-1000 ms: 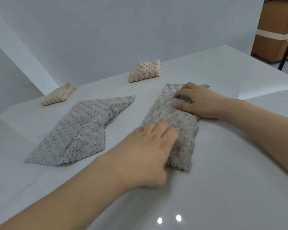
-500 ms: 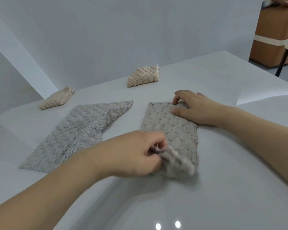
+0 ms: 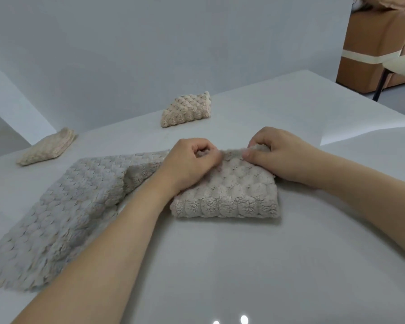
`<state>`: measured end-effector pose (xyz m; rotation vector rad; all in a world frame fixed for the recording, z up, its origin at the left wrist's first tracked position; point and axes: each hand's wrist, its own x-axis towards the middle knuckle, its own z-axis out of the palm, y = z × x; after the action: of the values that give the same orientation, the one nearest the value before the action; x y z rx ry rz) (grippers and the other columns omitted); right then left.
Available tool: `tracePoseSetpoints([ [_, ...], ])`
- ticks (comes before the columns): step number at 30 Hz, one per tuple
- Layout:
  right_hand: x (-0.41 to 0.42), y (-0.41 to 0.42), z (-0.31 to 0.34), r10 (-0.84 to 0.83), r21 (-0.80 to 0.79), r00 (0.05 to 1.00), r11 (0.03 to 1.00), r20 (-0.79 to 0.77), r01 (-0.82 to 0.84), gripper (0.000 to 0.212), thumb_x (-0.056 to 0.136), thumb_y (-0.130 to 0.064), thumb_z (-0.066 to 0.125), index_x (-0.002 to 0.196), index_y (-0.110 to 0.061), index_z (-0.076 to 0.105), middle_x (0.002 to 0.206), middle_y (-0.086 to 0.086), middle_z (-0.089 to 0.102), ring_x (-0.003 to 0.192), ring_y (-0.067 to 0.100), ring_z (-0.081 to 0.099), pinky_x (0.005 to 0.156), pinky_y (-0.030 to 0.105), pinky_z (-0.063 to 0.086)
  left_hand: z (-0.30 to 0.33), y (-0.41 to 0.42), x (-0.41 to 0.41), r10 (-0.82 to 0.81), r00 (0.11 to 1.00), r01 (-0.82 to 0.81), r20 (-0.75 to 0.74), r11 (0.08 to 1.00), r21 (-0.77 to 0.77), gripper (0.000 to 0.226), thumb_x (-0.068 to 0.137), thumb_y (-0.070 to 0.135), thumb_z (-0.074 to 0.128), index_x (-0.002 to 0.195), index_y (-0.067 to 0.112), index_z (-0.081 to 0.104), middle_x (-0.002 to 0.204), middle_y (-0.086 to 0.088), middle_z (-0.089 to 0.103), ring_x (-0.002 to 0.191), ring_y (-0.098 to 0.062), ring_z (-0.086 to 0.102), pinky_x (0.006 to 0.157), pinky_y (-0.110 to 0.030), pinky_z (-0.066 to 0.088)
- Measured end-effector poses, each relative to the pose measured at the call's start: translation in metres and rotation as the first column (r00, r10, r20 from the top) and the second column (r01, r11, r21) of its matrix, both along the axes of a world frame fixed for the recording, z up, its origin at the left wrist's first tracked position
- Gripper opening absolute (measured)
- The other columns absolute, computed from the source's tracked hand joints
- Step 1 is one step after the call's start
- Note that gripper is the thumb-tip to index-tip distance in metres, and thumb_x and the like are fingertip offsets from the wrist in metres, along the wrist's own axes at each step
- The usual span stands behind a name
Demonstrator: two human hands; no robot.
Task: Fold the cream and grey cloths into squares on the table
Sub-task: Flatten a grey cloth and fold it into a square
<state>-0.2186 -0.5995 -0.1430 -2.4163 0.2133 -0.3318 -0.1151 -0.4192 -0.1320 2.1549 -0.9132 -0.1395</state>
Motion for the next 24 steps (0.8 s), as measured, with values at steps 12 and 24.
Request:
tracePoseSetpoints([
  [12, 0.010, -0.004, -0.004, -0.068, -0.226, 0.997, 0.972, -0.021, 0.061, 0.007, 0.094, -0.031, 0.045, 0.092, -0.026, 0.050, 0.096, -0.007, 0.055, 0.102, 0.020, 0.048, 0.091, 0.035, 0.030, -0.009, -0.010, 0.026, 0.139, 0.984, -0.152, 0.115, 0.982, 0.109, 0.010, 0.086, 0.032, 0.067, 0.079, 0.024, 0.065, 0.067, 0.008, 0.063, 0.061, -0.009, 0.055, 0.060, -0.027, 0.038],
  [24, 0.010, -0.006, -0.008, 0.039, -0.203, 0.995, 0.979, 0.090, -0.020, 0.022, 0.091, -0.053, 0.051, 0.088, -0.032, 0.047, 0.065, -0.012, 0.047, 0.069, 0.015, 0.047, 0.063, 0.032, 0.032, 0.005, -0.006, 0.021, 0.263, 0.944, -0.256, -0.200, 0.965, 0.057, 0.033, 0.086, 0.040, 0.068, 0.085, 0.007, 0.062, 0.062, 0.004, 0.056, 0.049, -0.012, 0.048, 0.051, -0.025, 0.037],
])
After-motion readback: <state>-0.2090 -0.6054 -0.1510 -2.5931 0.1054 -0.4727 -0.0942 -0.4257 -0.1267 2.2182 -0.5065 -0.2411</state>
